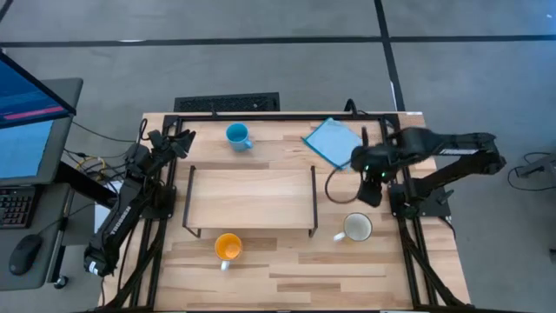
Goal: Stack small to large cups/mugs on shelf
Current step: Put the yellow and white mug on the shelf
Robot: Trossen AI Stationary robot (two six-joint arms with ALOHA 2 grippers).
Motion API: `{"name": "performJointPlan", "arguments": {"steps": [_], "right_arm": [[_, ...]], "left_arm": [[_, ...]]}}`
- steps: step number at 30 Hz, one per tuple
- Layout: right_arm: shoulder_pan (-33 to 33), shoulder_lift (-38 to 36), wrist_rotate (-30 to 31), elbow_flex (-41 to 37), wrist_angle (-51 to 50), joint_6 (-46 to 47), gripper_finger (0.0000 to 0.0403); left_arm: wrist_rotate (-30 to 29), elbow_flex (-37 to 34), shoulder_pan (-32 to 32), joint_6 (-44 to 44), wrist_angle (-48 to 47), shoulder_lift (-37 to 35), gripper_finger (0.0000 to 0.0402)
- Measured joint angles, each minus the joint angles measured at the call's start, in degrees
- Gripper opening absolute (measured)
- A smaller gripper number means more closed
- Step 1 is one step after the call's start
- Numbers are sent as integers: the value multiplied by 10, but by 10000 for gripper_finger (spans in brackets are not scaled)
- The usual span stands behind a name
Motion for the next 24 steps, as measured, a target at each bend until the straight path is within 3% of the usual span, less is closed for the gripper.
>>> {"name": "performJointPlan", "arguments": {"steps": [7,12,17,24], "right_arm": [[14,-69,-5,-111,107,72,208],[35,-101,-6,-151,123,137,205],[73,-92,-6,-154,126,161,205],[121,-25,-5,-154,121,151,200]], "left_arm": [[0,0,0,0,0,0,308],[0,0,0,0,0,0,308],[0,0,0,0,0,0,308],[-4,0,0,0,0,0,308]]}}
